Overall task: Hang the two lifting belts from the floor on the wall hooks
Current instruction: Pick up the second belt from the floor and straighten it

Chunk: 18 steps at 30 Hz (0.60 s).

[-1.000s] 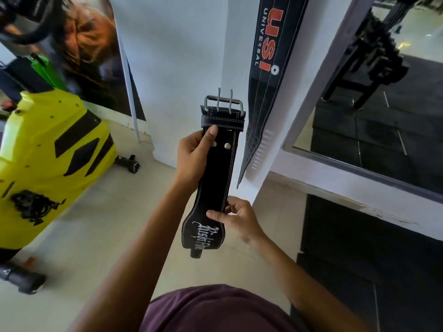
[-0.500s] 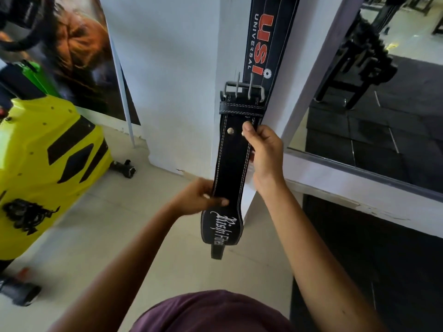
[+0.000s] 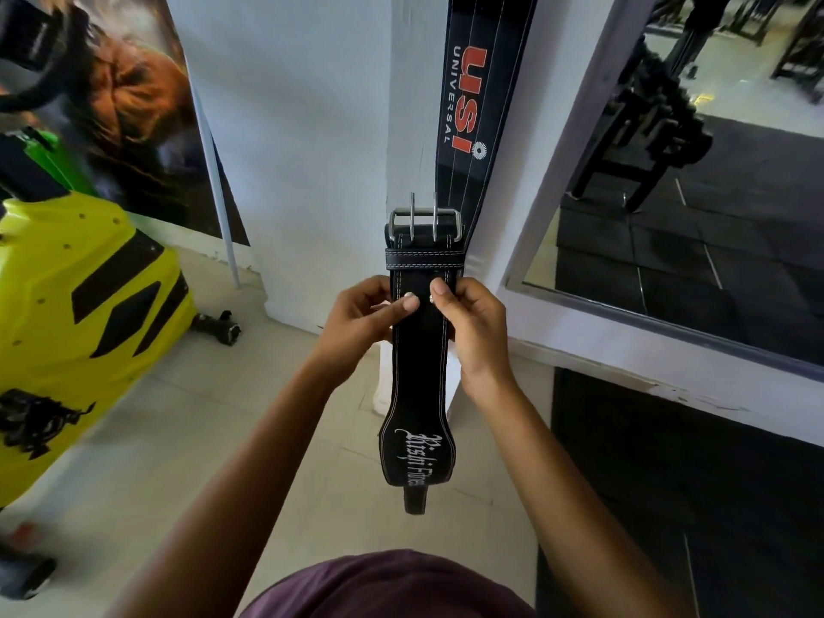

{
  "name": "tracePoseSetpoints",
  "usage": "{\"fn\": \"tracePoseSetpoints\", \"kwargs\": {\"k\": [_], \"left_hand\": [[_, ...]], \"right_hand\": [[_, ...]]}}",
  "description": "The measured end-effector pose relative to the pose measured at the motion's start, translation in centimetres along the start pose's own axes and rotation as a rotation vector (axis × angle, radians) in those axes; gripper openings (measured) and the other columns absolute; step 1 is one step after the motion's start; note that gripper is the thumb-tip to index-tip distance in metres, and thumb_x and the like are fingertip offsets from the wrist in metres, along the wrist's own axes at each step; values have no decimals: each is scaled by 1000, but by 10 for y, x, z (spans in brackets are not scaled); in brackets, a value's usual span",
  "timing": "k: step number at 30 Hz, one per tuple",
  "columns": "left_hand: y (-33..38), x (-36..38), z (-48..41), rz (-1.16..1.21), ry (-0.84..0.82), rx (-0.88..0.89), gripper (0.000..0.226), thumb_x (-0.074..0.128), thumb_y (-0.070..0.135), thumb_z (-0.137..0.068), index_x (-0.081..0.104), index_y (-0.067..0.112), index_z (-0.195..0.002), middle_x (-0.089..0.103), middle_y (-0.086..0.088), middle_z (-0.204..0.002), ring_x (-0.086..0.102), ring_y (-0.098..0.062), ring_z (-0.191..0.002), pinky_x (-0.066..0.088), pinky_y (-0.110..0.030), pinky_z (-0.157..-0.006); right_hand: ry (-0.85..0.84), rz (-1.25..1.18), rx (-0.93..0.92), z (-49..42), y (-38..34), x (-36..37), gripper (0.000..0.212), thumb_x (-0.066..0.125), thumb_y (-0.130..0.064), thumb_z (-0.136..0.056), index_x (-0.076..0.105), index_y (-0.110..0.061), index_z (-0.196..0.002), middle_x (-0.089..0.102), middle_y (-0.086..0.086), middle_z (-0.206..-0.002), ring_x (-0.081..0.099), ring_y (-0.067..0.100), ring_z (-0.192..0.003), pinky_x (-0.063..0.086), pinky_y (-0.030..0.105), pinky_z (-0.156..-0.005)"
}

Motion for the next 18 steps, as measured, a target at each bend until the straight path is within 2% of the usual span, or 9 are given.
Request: {"fn": "tracePoseSetpoints", "kwargs": {"k": [3,5,7,9,10,13,15,17,18], "left_hand": [[-40,1,19,-145,-167,-110,34,78,16,-75,68,0,-103,72,-20,-99,68,-31,-88,54,-40,-81],[-65,0,32,-310,-269,-176,24,79,13,-75,74,9,-98,77,-4,-94,71,-23,-89,55,-39,-86],[-76,-2,37,-435,-325,-191,18,79,9,-75,75,14,-92,77,10,-83,71,-10,-82,56,-35,-82],[-64,1,33,-438,-276,-150,18,81,12,-73,75,17,-89,76,9,-80,70,-10,-76,57,-40,-78],[-50,4,28,-365,-201,-106,22,82,14,-72,74,17,-93,76,4,-82,69,-14,-75,57,-42,-77],[8,8,8,-129,85,112,63,81,19,-71,51,24,-126,70,-15,-92,67,-26,-73,57,-44,-75],[39,4,-7,-195,61,237,84,80,15,-73,34,38,-139,69,-18,-103,69,-38,-80,58,-46,-78],[53,0,-16,-271,-29,260,86,80,17,-74,33,39,-143,68,-18,-110,65,-47,-90,56,-55,-81],[53,-1,-19,-261,-42,247,84,80,18,-73,37,35,-143,68,-21,-110,64,-48,-92,55,-58,-81]], "right_hand": [[46,-49,13,-2,-3,-6,16,69,-19,-88,64,-13,-74,60,15,-81,57,22,-80,46,33,-78],[43,-61,13,-3,-6,-10,16,68,-18,-89,63,-10,-77,59,15,-82,55,23,-81,43,34,-79],[15,-52,23,-2,-6,-13,16,67,-19,-90,62,-8,-79,57,13,-80,53,23,-81,42,36,-78],[-20,-35,38,0,-6,-14,16,67,-21,-89,61,-11,-78,57,9,-77,53,23,-80,41,38,-77],[-35,-25,41,1,-6,-14,14,67,-21,-89,60,-14,-78,58,6,-76,54,22,-80,43,39,-76],[-96,23,20,2,-9,-13,9,64,-11,-92,61,-18,-87,67,3,-85,65,22,-86,52,43,-83],[-106,48,-7,2,-12,-9,13,62,-8,-93,62,-21,-96,71,6,-96,70,26,-94,56,46,-90],[-82,50,-37,1,-17,-7,21,63,-6,-92,60,-23,-103,71,7,-103,69,26,-99,56,48,-92],[-77,38,-45,0,-21,-6,28,64,-4,-91,56,-24,-108,70,7,-104,70,21,-97,57,45,-90]]}}
Point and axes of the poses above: each hand's wrist, its own z-axis away from the middle knuckle, its own x-axis out of the palm, y = z × x, the point moved 1 cm from there along -z, towards the middle knuckle
